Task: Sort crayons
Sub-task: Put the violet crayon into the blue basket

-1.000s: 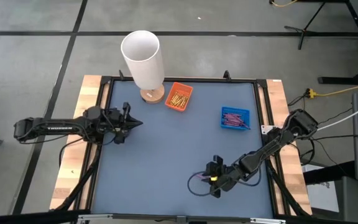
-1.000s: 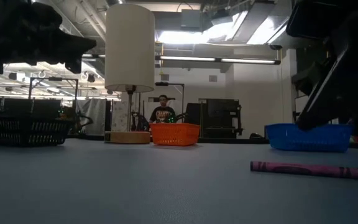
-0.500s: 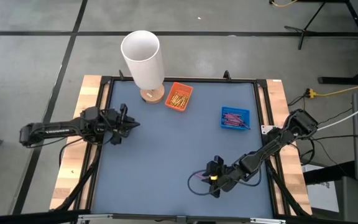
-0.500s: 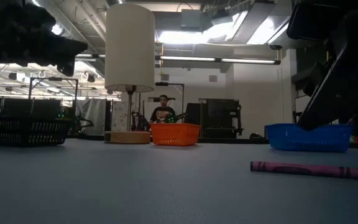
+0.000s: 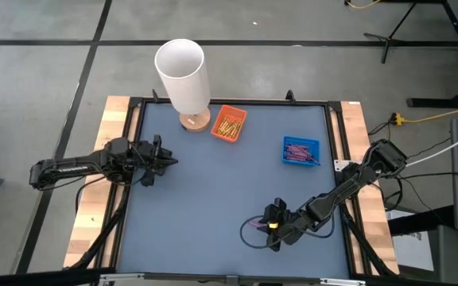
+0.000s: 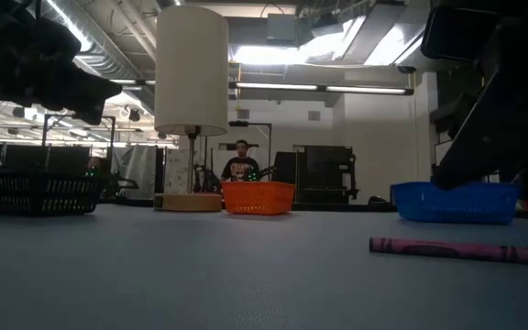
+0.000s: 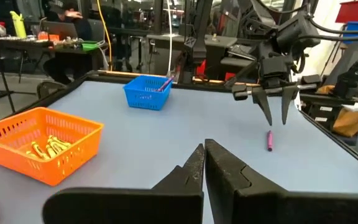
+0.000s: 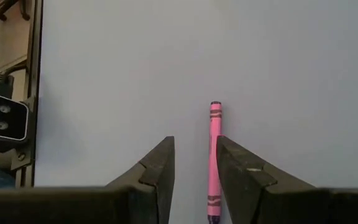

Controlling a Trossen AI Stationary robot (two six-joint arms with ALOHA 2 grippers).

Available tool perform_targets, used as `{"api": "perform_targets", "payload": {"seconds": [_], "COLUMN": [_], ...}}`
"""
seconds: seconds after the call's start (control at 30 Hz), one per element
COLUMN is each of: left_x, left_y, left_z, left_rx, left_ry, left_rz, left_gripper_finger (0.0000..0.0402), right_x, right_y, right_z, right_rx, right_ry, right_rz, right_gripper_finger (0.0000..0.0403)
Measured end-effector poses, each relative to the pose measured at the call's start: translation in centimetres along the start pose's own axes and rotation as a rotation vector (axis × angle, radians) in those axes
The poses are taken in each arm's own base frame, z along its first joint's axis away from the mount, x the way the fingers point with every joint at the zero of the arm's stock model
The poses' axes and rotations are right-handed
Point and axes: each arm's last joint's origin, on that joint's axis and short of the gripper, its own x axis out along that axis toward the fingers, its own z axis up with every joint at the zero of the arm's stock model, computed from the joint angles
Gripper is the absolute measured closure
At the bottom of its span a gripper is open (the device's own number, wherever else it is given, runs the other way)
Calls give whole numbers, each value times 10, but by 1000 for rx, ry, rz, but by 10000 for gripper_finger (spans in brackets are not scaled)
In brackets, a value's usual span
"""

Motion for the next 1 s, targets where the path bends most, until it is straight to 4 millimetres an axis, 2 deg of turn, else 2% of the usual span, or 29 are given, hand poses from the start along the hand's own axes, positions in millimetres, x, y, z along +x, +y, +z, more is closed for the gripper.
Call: {"api": "perform_targets", "payload": {"seconds": [0.37, 1.0], "left_x": [0, 0], "left_y": [0, 0], "left_z": [0, 0], "left_rx": [19, 18], "left_ry": [1, 2], "left_rz": [2, 3], "left_gripper_finger": [401, 401], "right_x": [2, 33], "right_y": [0, -5], "right_z": [0, -25], "right_rx": [64, 40], "right_ry": [-25, -14], "right_rz": [-14, -65], "right_gripper_finger": [288, 288]}}
